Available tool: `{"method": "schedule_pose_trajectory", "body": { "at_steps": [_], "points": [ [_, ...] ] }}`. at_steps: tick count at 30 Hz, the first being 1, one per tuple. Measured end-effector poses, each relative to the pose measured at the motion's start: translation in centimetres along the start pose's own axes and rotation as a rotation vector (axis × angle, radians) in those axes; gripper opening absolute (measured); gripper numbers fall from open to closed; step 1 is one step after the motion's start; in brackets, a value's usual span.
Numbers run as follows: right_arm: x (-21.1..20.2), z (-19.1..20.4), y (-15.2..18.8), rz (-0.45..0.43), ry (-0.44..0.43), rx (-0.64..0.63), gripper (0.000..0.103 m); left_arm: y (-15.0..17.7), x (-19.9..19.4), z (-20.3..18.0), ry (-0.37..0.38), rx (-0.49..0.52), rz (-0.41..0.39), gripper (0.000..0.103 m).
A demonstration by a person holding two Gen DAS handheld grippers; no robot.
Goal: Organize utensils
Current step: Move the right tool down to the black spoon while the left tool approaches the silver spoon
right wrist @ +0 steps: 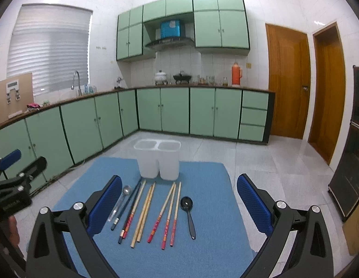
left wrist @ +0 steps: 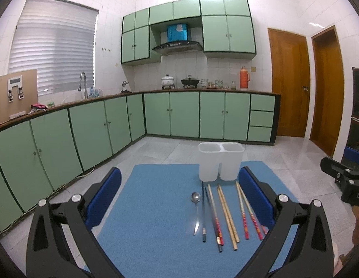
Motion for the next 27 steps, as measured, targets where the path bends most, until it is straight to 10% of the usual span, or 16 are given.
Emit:
{"method": "schedule_pose_trajectory", "body": {
  "at_steps": [17,22,27],
  "points": [
    [18.7,-1.4,6.7,0.407,-0.164,0.016,0.064,6.7,19.1,4.5,-0.081,-0.034,0.453,0.097],
    [23.0,-0.8,9.5,0.541,-0.196,0.012,0.054,9.6,23.0,3.2,-0.064,-0.021,0.579,0.074],
    [25.0,-0.2,11.2,0.589,-0.217,-0.015,0.053,11.7,25.4,2.0,-0.048,-0.005,0.636,0.074]
  ]
}}
Point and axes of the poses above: each gripper's, at about its wrist camera, not at the fingertips, and x roughly the way its jaws point, z to its left, y to its underside, the point moved 9 cm from there along x, roughly the way its jaws point, and after that the axes turned 10 degrees about -x, right-handed, at the moved point
